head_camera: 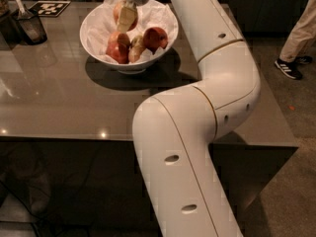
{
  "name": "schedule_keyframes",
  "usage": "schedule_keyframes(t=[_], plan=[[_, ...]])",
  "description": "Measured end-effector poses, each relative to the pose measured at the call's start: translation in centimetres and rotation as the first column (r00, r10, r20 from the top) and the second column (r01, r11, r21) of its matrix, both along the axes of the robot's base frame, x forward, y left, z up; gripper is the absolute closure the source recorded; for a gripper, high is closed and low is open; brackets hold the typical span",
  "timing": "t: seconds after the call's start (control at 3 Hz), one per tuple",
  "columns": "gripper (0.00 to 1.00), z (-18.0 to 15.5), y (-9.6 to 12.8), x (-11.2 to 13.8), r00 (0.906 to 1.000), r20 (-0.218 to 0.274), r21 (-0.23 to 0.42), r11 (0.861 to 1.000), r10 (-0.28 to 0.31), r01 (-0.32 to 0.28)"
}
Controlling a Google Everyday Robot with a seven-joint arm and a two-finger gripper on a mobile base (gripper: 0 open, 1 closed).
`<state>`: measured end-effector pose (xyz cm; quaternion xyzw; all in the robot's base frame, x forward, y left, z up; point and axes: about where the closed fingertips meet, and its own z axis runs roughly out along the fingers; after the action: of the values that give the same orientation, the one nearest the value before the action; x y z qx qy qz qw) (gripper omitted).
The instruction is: Pick apple from white bowl
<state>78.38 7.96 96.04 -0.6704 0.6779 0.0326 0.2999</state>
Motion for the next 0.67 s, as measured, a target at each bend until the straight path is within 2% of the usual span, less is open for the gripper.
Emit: schedule_keyframes(t=[0.33,0.67], plan=[[1.00,2.0,0.0,-0.7,0.9997,0.020,0.003,1.000,-0.010,0.010],[1.00,5.1,-0.2,-1.7,0.9976,0.068,-0.002,1.000,-0.007,0.007]])
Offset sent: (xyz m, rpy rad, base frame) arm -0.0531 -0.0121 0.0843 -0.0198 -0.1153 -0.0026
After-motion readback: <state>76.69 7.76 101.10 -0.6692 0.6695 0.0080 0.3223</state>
